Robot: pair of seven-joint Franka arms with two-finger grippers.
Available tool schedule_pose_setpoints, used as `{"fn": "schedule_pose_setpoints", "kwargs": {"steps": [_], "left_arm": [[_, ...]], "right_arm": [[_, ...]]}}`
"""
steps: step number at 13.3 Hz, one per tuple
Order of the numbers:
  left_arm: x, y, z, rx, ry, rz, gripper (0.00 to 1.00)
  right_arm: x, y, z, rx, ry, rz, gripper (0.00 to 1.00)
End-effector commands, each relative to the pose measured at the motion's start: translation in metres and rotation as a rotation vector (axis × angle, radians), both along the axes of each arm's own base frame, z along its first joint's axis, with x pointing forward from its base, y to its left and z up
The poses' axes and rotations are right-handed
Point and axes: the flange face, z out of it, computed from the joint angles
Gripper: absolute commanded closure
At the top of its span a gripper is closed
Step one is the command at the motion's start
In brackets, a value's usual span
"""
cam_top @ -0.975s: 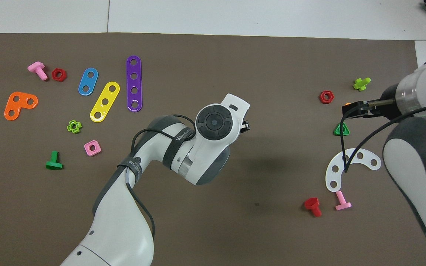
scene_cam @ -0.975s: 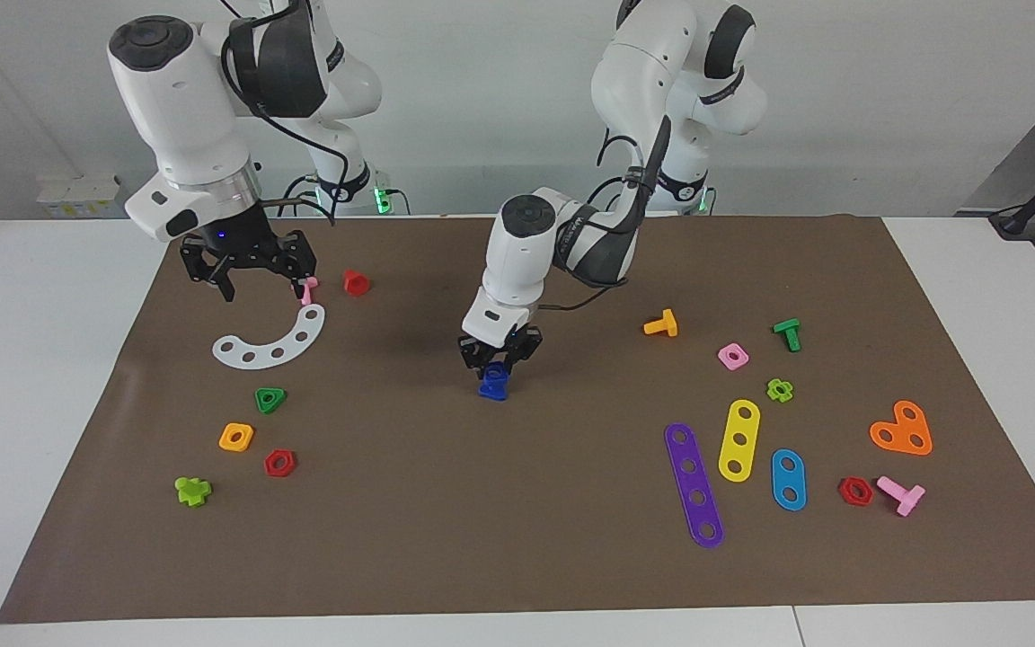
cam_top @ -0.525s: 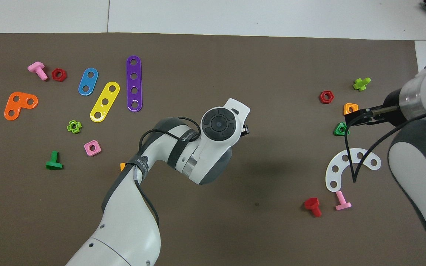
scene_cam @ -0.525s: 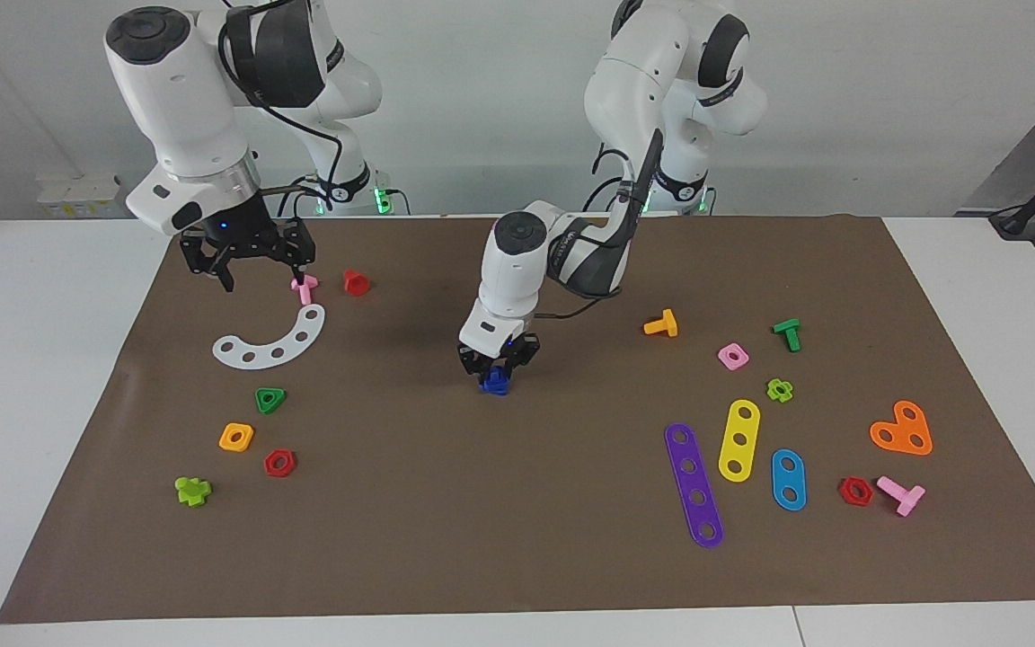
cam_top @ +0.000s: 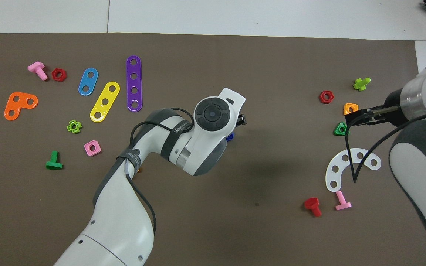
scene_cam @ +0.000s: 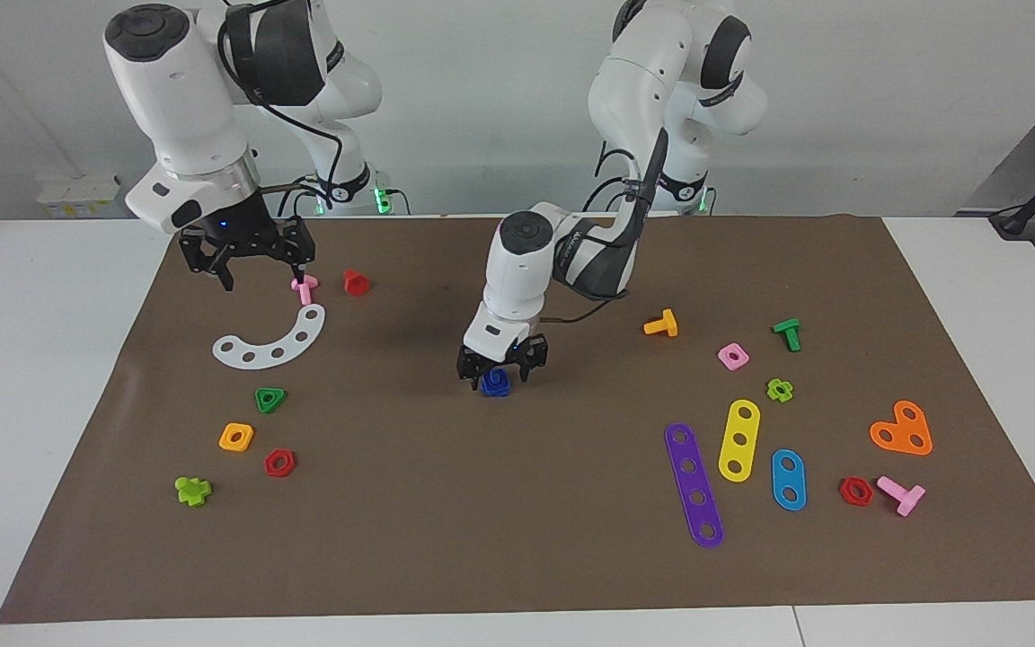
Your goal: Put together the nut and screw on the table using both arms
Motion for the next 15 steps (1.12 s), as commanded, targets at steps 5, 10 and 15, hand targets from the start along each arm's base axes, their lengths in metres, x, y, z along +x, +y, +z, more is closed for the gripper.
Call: {"fn": "schedule_pose_setpoints", "kwargs": {"steps": [5, 10, 15], "left_arm": [[0.033, 0.258, 0.149, 0.094, 0.177, -0.025, 0.00], [-0.023, 0.422, 0.188, 0.154, 0.203, -0.148, 0.02], [-0.035, 0.428, 0.250, 0.156, 0.091, -0.141, 0.00]], "right_arm": [[-0.003, -0.007, 0.011, 0.034, -0.017, -0.176, 0.00], [-0.003, -0.007, 0.012, 0.035, -0.020, -0.169, 0.00], [-0.007, -0.003, 0.011, 0.032, -0.006, -0.158, 0.00]]}}
